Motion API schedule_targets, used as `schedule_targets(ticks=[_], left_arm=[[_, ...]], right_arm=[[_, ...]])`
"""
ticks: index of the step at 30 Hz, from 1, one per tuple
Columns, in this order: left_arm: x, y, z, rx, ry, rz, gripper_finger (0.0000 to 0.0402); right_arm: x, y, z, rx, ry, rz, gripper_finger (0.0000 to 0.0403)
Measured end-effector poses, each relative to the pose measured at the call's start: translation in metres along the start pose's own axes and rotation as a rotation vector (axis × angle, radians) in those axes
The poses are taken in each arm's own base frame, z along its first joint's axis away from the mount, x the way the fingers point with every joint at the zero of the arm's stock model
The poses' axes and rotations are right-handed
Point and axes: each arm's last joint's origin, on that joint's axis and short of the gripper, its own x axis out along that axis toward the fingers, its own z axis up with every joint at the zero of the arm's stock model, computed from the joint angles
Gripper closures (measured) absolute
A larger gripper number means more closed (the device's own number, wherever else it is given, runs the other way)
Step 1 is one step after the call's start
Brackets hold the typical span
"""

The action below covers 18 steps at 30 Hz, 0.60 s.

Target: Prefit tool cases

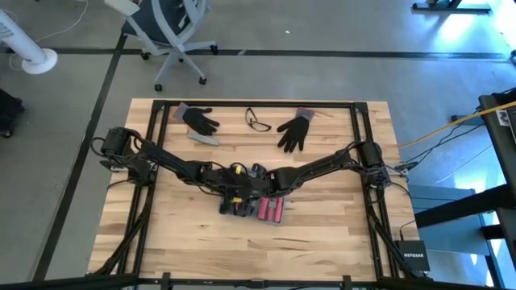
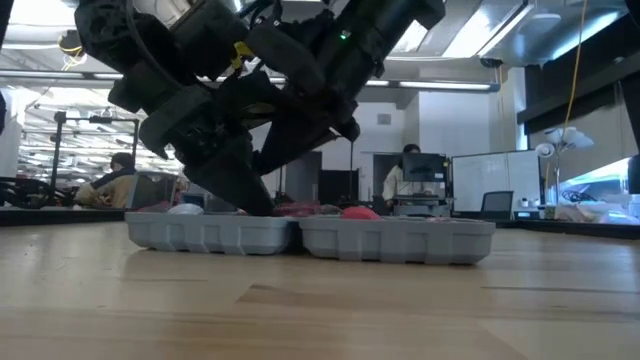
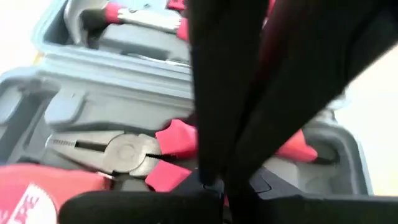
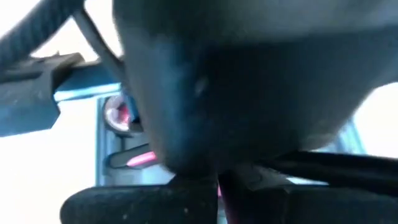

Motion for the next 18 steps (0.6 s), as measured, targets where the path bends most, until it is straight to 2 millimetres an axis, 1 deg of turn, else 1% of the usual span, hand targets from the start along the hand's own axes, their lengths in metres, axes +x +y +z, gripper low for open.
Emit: schedule_targets(ticks=[3,5,10,15,18], left_arm=[[-0.006,0.002,0.0,-0.037,0.02,0.015,0.0401],[-0.011,0.004,0.0,-0.053,0.048,0.029,0.0401],[-0.024,0.01,-0.002,-0.081,0.126,0.067,0.0401],[-0.032,0.012,0.004,-0.086,0.08,0.076,0.0401],[-0.035,0.014,0.005,-0.086,0.083,0.081,0.0401]], right_arm=[[0.0,-0.003,0.003,0.005,-0.015,-0.009,0.0403],[-0.003,-0.004,0.005,-0.01,-0.023,-0.011,0.0403],[-0.019,-0.004,0.014,-0.03,-0.056,-0.003,0.0403],[-0.033,-0.01,0.021,0.008,-0.076,0.002,0.0403],[-0.035,-0.015,0.023,0.045,-0.066,-0.01,0.0403]])
